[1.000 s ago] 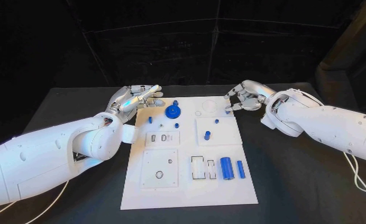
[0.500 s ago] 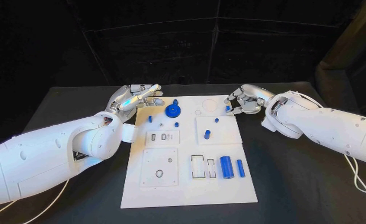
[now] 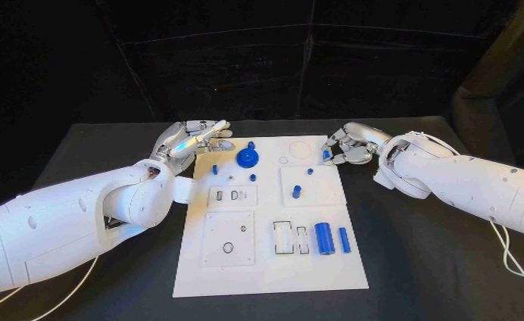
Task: Assemble the parts on the task board
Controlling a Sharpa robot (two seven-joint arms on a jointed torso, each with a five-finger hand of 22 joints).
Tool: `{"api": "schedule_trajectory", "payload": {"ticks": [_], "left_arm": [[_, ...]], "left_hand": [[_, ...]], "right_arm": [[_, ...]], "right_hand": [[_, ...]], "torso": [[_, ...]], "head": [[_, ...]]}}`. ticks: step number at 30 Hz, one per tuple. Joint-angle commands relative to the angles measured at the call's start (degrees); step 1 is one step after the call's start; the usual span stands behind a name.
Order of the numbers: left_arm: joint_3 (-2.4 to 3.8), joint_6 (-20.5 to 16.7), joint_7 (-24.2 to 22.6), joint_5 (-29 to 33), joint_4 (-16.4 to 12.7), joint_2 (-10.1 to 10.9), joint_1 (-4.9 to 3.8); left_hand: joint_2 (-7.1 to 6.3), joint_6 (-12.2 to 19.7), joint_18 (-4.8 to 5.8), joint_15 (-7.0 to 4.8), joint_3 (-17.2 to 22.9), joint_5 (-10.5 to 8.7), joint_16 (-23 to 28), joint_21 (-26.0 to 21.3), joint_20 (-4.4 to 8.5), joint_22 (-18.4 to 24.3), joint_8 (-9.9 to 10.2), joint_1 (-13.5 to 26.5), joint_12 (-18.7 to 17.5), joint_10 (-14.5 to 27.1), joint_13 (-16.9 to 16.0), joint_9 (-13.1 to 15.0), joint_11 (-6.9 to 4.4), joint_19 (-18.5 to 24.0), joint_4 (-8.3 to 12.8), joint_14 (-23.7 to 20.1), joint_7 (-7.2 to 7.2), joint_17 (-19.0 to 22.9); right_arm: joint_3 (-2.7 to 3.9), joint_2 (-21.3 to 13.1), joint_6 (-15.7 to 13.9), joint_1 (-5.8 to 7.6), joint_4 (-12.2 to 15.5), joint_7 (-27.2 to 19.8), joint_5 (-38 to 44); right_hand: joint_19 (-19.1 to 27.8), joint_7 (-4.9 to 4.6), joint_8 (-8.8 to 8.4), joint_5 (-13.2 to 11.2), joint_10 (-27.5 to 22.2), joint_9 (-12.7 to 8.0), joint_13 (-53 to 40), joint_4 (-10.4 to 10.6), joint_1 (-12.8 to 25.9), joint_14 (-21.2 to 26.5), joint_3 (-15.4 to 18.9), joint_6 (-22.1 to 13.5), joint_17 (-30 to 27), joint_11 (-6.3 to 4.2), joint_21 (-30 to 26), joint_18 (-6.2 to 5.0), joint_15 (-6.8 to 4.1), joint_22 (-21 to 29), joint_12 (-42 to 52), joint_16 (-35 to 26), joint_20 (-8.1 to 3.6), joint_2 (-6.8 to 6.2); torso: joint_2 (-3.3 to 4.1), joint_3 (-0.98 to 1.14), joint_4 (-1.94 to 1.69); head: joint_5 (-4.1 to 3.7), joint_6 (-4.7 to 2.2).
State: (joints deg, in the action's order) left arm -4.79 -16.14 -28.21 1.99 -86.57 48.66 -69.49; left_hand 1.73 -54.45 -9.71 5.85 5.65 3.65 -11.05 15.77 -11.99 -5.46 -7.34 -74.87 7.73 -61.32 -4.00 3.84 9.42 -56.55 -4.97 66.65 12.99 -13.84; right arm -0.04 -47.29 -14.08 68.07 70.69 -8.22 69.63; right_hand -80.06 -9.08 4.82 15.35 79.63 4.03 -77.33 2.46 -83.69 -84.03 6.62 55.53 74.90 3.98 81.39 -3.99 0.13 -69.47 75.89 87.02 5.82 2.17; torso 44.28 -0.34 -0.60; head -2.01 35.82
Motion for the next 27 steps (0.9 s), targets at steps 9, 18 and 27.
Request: {"api": "schedule_trajectory", "payload": {"ticks": [9,18,27], "left_arm": [[0.03,0.7,-0.2,-0.3,0.1,0.0,-0.01],[0.02,0.8,-0.2,-0.3,0.2,0.1,0.02],[0.02,0.8,-0.2,-0.3,0.1,0.1,0.03]], "left_hand": [[0.67,0.3,-0.81,0.24,0.1,-0.19,0.2,-0.2,-0.46,0.1,0.3,-0.1,-0.4,0.3,0.1,0.0,-0.12,-0.1,0.4,0.1,-0.10,-0.1],[0.67,0.3,-0.81,0.24,0.1,-0.19,0.2,-0.2,-0.46,0.1,0.3,-0.1,-0.4,0.3,0.1,0.0,-0.12,-0.1,0.4,0.1,-0.10,-0.1],[0.67,0.3,-0.81,0.24,0.1,-0.19,0.2,-0.2,-0.46,0.1,0.3,-0.1,-0.4,0.3,0.1,0.0,-0.12,-0.1,0.4,0.1,-0.10,-0.1]], "right_arm": [[0.00,0.3,0.3,-0.19,-0.7,-0.3,0.9],[0.00,0.6,0.0,-0.22,-1.0,-0.5,1.0],[0.00,0.6,-2.5,-0.26,-0.4,-1.0,1.0]], "right_hand": [[-0.3,0.15,0.20,-3.5,0.4,-0.1,0.3,-1.0,-0.8,-4.5,-2.0,1.2,8.2,-0.17,0.1,-0.02,-0.62,-0.4,0.3,0.3,-0.21,2.24],[-0.6,0.78,0.70,-6.8,0.8,0.0,-0.2,-1.9,-1.2,-4.6,-4.5,3.3,8.6,-0.66,0.3,0.07,-1.00,-0.9,0.9,0.4,-0.50,3.82],[-1.1,1.65,1.56,-7.2,1.6,0.2,-1.0,-2.3,-0.5,-4.7,-6.0,5.6,9.1,-1.36,0.7,0.24,-1.58,-1.8,1.8,0.6,-0.97,4.10]], "torso": [[-0.02,0.04,-0.05],[0.00,0.01,0.01],[-0.01,0.04,-0.01]], "head": [[-0.07,-0.06],[0.12,0.13],[0.07,0.20]]}}
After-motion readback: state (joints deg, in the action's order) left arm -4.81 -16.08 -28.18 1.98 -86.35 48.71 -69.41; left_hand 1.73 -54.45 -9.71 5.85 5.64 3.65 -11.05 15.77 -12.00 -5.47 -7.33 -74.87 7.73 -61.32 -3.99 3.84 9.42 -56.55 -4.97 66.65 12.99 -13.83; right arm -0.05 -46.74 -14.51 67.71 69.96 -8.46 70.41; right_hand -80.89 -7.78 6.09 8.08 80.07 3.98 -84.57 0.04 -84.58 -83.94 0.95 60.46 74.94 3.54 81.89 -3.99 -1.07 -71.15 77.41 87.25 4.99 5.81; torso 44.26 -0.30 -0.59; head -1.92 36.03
